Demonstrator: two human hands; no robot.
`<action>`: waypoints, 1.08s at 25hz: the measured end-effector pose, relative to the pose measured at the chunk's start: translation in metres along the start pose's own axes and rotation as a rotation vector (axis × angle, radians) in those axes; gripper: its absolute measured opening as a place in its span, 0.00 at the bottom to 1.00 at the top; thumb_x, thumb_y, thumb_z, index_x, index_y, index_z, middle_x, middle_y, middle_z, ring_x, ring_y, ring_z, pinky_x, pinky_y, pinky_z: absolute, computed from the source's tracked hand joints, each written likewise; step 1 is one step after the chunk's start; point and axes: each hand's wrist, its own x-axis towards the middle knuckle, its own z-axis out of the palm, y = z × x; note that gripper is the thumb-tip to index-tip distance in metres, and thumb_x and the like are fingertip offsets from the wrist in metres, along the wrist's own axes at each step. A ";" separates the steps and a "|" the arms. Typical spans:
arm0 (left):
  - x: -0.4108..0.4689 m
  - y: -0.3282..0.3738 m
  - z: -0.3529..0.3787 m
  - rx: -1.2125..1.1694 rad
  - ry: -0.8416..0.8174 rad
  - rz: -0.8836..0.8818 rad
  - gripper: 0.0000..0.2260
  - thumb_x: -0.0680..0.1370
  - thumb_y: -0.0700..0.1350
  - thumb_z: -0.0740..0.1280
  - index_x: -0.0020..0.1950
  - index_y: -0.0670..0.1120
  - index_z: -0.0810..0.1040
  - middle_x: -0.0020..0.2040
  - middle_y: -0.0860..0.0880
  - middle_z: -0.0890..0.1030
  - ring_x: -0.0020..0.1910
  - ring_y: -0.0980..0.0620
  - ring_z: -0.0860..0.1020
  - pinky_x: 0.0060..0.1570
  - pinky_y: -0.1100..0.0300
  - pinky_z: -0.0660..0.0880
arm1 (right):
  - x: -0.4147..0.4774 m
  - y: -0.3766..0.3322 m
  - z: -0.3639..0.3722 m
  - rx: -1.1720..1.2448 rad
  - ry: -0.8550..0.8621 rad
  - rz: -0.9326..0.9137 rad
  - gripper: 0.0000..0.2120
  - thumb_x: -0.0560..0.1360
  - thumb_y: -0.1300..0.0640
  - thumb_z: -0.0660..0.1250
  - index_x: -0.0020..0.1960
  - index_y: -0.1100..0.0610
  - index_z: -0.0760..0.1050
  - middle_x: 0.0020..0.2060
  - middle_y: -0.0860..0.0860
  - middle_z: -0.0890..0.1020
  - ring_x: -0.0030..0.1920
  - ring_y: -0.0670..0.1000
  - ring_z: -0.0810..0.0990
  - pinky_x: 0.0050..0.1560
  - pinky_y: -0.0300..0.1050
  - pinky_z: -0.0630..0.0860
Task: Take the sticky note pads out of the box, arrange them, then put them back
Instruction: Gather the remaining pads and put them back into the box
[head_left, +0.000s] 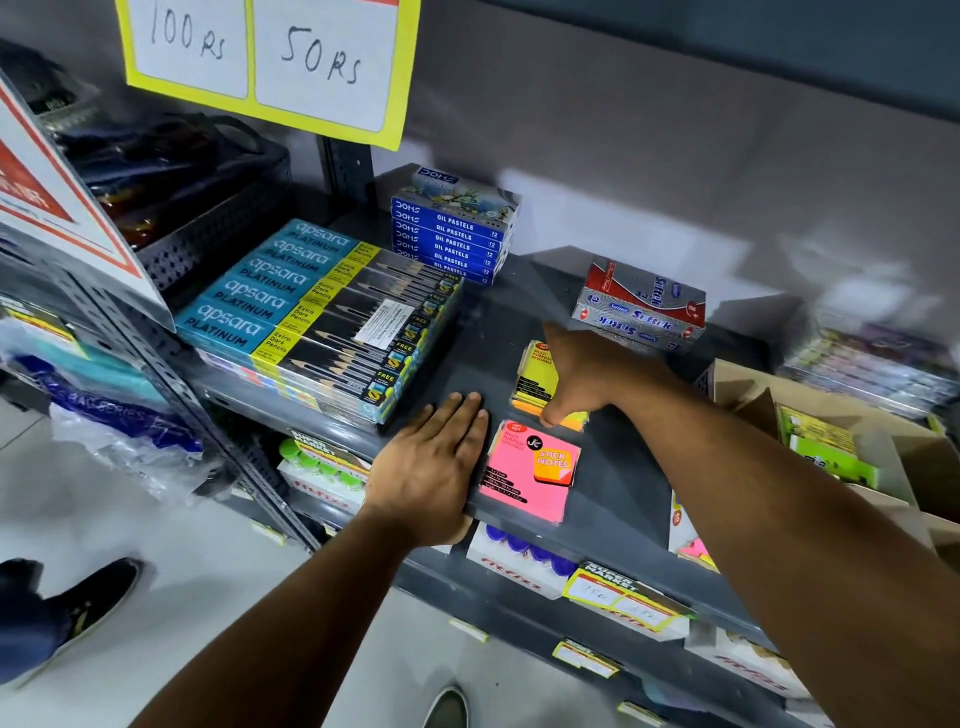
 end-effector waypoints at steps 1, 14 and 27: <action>0.000 0.000 0.000 0.001 -0.003 -0.003 0.37 0.69 0.54 0.64 0.74 0.41 0.58 0.76 0.40 0.61 0.75 0.43 0.58 0.72 0.50 0.54 | 0.000 0.000 0.002 -0.003 0.019 0.003 0.49 0.54 0.49 0.81 0.68 0.59 0.61 0.45 0.54 0.74 0.42 0.53 0.75 0.31 0.43 0.70; 0.000 0.003 -0.006 0.020 -0.032 -0.008 0.43 0.63 0.55 0.67 0.74 0.40 0.59 0.76 0.39 0.60 0.74 0.42 0.58 0.72 0.48 0.55 | -0.062 -0.025 -0.024 -0.014 0.054 -0.048 0.63 0.56 0.46 0.79 0.76 0.49 0.39 0.59 0.56 0.76 0.40 0.51 0.76 0.30 0.41 0.70; -0.002 0.004 -0.005 -0.003 0.001 -0.005 0.37 0.68 0.53 0.59 0.75 0.41 0.57 0.77 0.41 0.58 0.76 0.43 0.55 0.74 0.49 0.55 | -0.080 -0.047 0.031 -0.056 0.091 -0.047 0.61 0.56 0.46 0.79 0.76 0.52 0.43 0.63 0.56 0.77 0.57 0.59 0.77 0.50 0.52 0.78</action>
